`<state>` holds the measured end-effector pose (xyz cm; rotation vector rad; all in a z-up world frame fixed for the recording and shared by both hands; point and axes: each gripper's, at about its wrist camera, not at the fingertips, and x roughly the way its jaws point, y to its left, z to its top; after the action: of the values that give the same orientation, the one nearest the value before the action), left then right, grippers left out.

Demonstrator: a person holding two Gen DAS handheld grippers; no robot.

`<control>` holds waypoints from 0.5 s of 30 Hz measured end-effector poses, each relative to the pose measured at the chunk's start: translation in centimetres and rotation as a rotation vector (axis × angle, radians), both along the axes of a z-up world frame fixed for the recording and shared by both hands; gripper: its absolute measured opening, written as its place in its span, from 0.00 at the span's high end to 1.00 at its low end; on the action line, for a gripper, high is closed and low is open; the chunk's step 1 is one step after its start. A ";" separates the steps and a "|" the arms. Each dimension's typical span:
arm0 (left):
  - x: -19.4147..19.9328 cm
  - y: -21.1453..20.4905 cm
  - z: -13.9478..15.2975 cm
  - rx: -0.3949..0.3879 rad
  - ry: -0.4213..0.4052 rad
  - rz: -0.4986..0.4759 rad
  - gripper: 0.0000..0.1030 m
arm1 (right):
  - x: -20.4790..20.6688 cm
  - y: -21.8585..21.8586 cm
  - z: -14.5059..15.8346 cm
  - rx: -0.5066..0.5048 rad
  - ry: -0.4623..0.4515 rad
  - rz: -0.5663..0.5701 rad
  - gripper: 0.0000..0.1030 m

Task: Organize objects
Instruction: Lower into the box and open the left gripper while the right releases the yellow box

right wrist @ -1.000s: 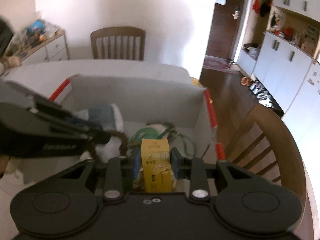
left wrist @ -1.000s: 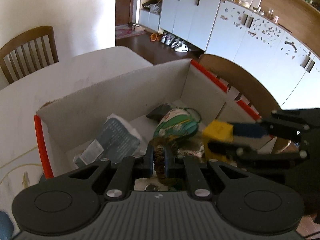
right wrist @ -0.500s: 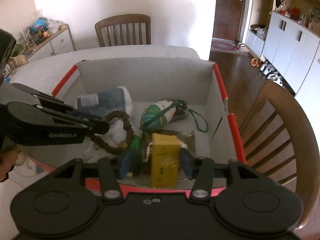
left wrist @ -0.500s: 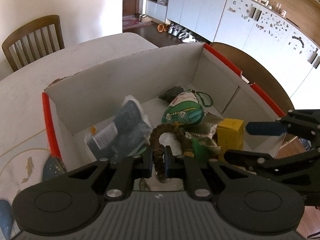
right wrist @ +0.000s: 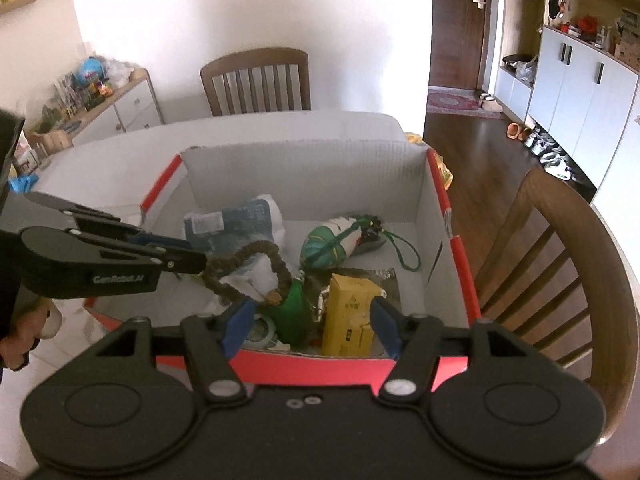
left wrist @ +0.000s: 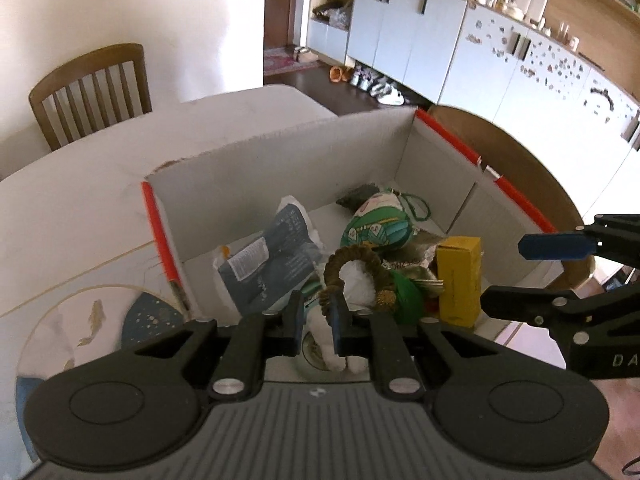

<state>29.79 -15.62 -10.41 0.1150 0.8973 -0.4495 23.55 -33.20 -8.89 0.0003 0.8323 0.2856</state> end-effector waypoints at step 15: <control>-4.0 2.8 5.2 -0.070 -0.129 -0.018 0.45 | -2.9 1.4 3.7 0.087 -0.078 -0.045 0.28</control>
<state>25.79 -12.82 -5.23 0.0870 0.7540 -0.4838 20.62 -31.84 -5.16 0.0888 0.7405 0.2774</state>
